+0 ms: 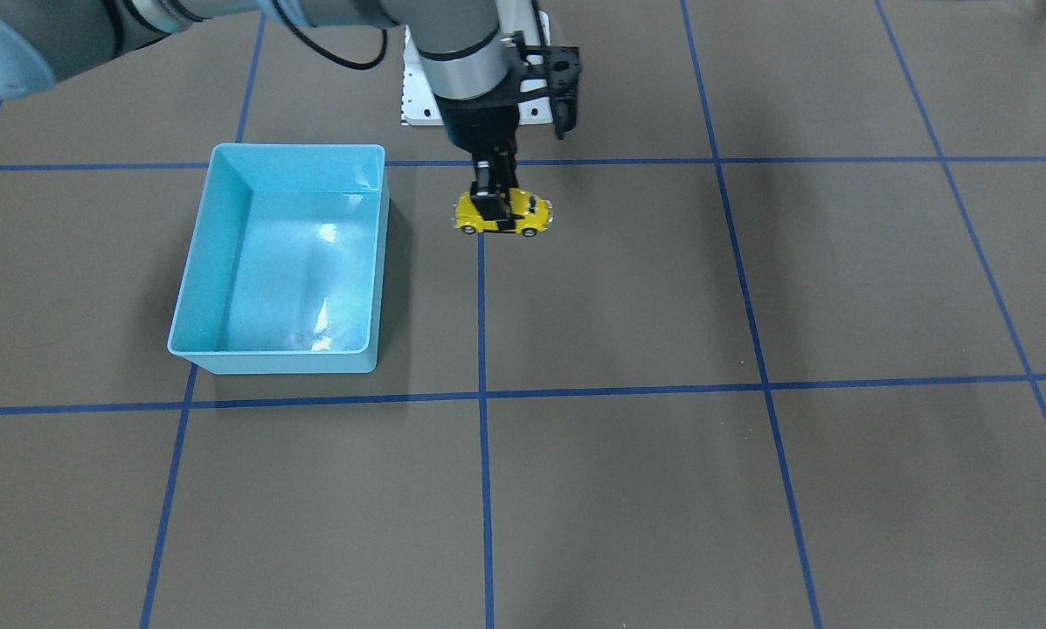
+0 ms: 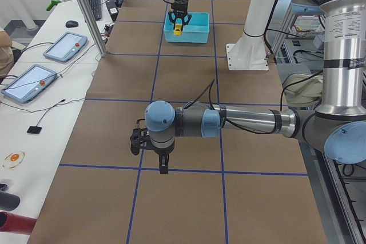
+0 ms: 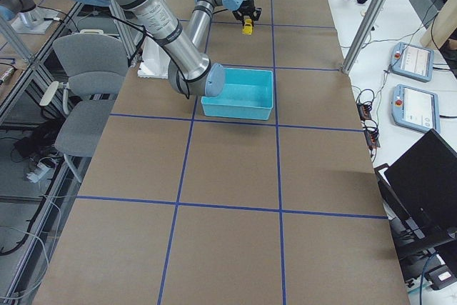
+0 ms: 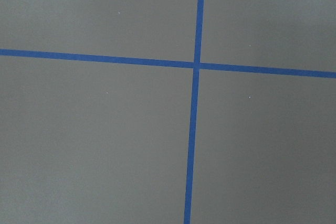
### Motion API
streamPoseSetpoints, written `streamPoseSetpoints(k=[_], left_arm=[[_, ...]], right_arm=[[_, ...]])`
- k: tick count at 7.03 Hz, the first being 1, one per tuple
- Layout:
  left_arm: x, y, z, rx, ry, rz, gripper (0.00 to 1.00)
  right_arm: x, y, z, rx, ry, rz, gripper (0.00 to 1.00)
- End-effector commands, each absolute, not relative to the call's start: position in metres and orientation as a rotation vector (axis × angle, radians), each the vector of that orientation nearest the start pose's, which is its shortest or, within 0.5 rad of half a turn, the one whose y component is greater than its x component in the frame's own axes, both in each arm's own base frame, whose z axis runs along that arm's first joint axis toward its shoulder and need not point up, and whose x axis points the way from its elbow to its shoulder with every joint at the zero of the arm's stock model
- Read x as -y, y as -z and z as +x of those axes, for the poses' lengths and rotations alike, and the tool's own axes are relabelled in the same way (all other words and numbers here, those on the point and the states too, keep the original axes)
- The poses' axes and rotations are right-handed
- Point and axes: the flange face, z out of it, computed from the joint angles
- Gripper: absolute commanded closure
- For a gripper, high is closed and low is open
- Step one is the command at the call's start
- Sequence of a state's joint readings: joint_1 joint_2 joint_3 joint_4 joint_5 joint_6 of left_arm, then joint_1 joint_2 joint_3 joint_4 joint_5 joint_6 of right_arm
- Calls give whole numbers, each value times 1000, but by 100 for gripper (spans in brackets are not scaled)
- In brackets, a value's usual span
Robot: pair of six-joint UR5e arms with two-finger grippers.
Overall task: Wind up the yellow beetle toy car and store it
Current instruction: 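Lift the car with the right gripper and carry it into the blue bin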
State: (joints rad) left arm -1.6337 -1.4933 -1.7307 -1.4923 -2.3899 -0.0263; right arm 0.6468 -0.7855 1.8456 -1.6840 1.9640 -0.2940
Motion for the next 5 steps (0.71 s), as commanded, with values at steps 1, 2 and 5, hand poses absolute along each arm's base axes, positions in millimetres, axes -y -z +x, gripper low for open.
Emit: streamPoseSetpoints(k=[1, 2, 5], left_arm=[[452, -622, -89, -819, 83, 18, 0], [452, -623, -89, -819, 85, 16, 0], [452, -623, -89, -819, 83, 17, 0]], right_arm=[[477, -202, -331, 677, 1406, 853, 100], [468, -250, -329, 701, 1418, 870, 100], [431, -315, -375, 709, 1476, 841, 100]])
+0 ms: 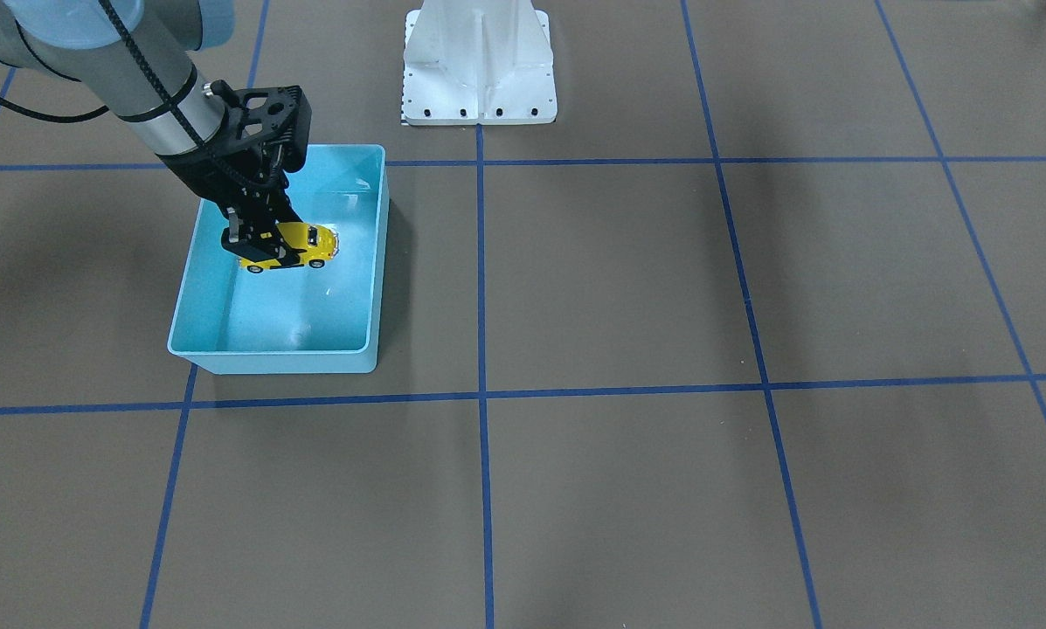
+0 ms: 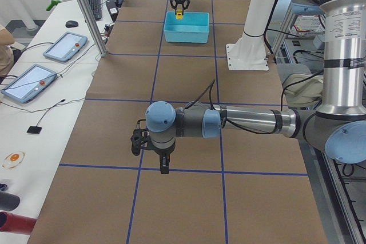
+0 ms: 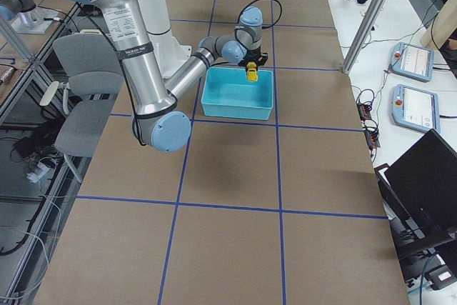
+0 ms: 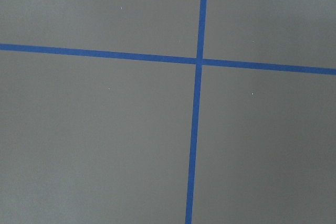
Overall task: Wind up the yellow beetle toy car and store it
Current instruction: 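Lift the car with the right gripper and carry it into the blue bin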
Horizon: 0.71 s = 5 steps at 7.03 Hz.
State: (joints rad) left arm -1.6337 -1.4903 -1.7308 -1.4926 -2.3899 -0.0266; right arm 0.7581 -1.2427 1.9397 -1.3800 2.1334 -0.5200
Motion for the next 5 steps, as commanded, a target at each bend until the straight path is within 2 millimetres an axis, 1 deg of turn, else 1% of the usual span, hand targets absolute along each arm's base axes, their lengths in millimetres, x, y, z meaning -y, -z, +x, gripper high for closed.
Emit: streamPoseSetpoints(k=[1, 2, 3, 4, 5], left_arm=[[452, -624, -89, -819, 84, 15, 0], [452, -624, -88, -819, 83, 14, 0], [452, -623, -89, -819, 83, 17, 0], [451, -623, -89, -819, 84, 15, 0], [451, -623, -89, -819, 84, 15, 0]], right_arm=[[417, -331, -391, 710, 1474, 855, 100], [417, -351, -403, 717, 1464, 818, 100], [410, -357, -419, 724, 1484, 822, 100], [407, -365, -428, 713, 1491, 809, 100], [405, -369, -432, 714, 1496, 797, 100]])
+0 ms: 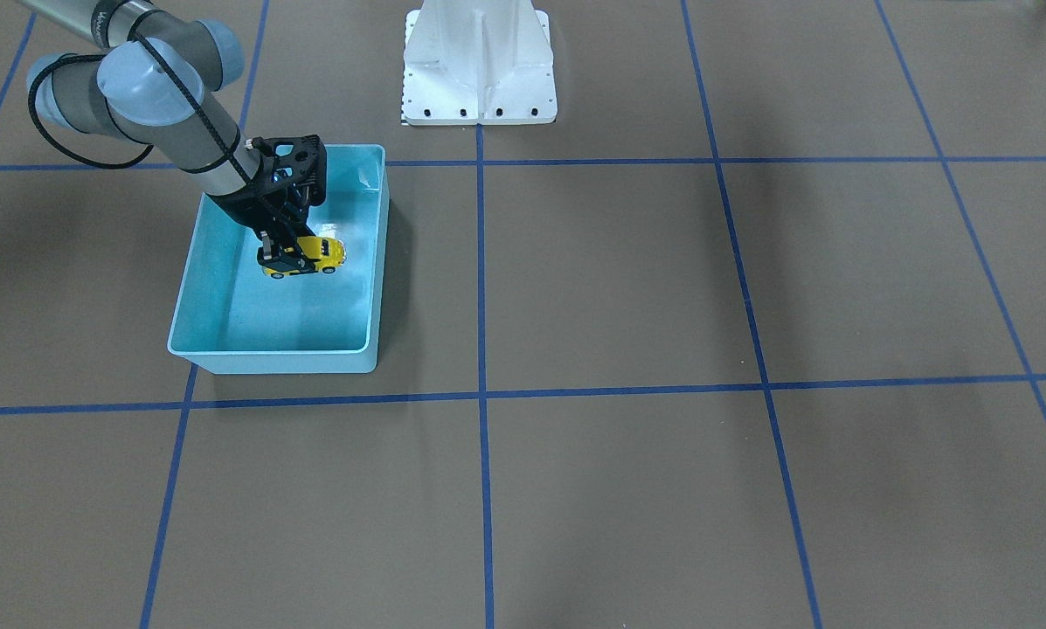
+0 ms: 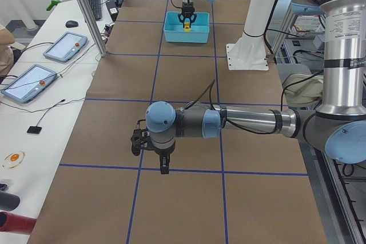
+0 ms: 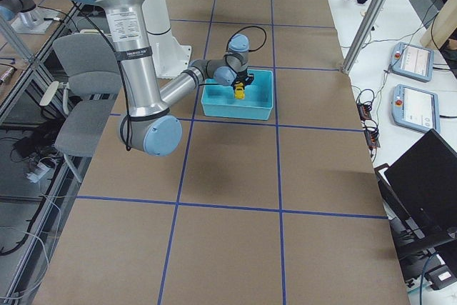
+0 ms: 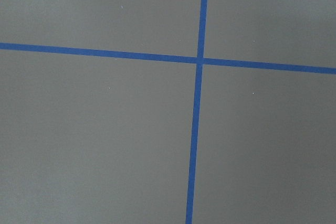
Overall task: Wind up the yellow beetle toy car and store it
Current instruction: 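Lift the car with the right gripper and carry it into the blue bin, then open the right gripper to release the car in the bin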
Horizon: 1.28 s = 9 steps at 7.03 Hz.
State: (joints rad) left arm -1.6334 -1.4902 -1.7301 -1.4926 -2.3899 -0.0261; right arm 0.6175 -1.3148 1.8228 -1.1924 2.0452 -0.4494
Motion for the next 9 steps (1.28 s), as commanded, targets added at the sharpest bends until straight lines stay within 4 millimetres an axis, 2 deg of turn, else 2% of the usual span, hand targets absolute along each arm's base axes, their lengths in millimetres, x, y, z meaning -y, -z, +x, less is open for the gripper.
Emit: streamPoseSetpoints(k=[1, 2, 3, 4, 6, 7, 8, 9], left_arm=[[452, -622, -89, -819, 84, 17, 0], [452, -621, -89, -819, 84, 19, 0], [452, -622, -89, -819, 84, 17, 0], [452, -622, -89, -821, 84, 17, 0], [452, -623, -89, -821, 85, 16, 0], [452, -623, -88, -821, 83, 15, 0], [452, -622, -88, -821, 83, 17, 0], [453, -620, -89, -821, 84, 20, 0]], right_arm=[[402, -372, -435, 722, 1485, 779, 100], [401, -374, -436, 715, 1482, 778, 100], [401, -376, -435, 716, 1444, 761, 62], [400, -373, -434, 724, 1431, 761, 1], [400, -360, -428, 744, 1426, 817, 0], [403, -334, -406, 775, 1410, 873, 0], [418, -308, -364, 861, 1367, 892, 0], [444, -291, -313, 934, 1243, 882, 0]])
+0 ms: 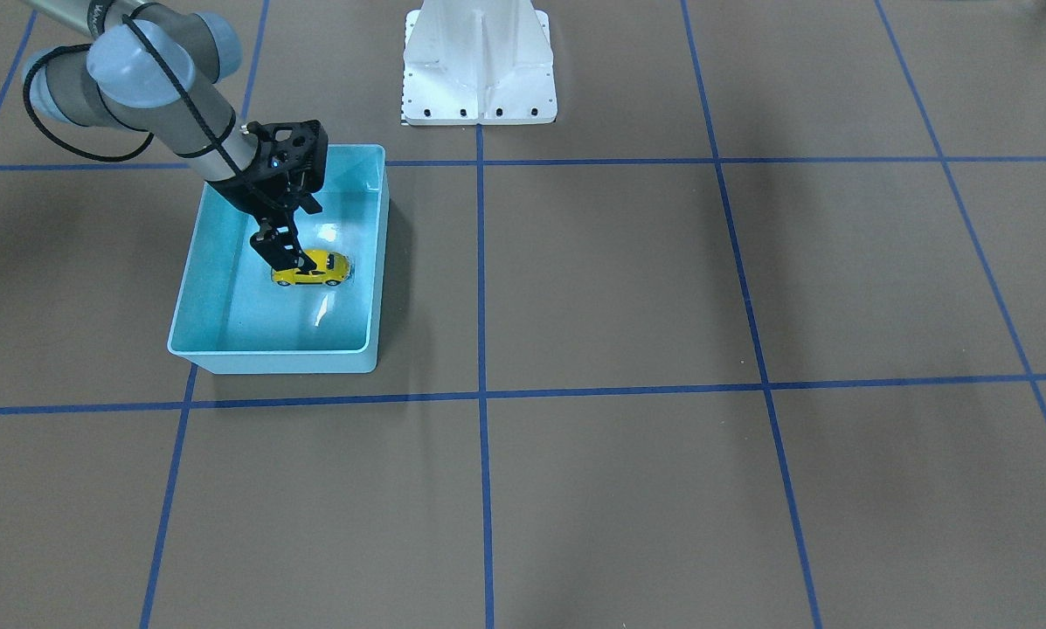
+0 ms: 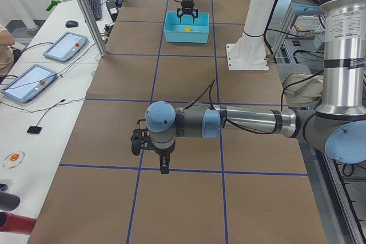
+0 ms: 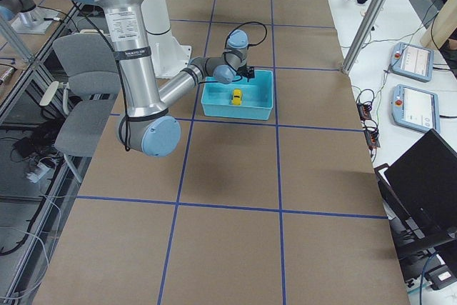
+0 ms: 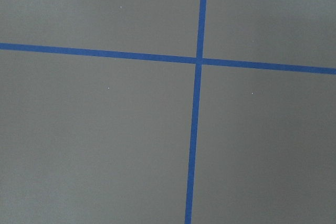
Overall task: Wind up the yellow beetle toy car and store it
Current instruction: 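Open the right gripper to release the car in the bin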
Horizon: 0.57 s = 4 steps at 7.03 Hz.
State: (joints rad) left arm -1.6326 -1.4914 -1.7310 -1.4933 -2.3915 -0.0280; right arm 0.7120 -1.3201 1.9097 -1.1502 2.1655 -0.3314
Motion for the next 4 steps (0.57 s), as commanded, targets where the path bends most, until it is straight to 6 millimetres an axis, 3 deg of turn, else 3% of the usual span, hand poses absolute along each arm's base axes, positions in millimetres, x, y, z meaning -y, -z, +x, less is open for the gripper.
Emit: streamPoseSetpoints(k=[1, 2, 3, 4], left_arm=[[453, -622, -88, -821, 83, 17, 0], [453, -621, -88, -822, 82, 18, 0], [453, -621, -88, -830, 82, 18, 0], [453, -621, -88, -830, 83, 18, 0]], right_arm=[[462, -287, -276, 926, 1125, 880, 0], [483, -293, -238, 932, 916, 815, 0], [497, -327, -183, 934, 618, 689, 0], [505, -387, -124, 902, 361, 555, 0]])
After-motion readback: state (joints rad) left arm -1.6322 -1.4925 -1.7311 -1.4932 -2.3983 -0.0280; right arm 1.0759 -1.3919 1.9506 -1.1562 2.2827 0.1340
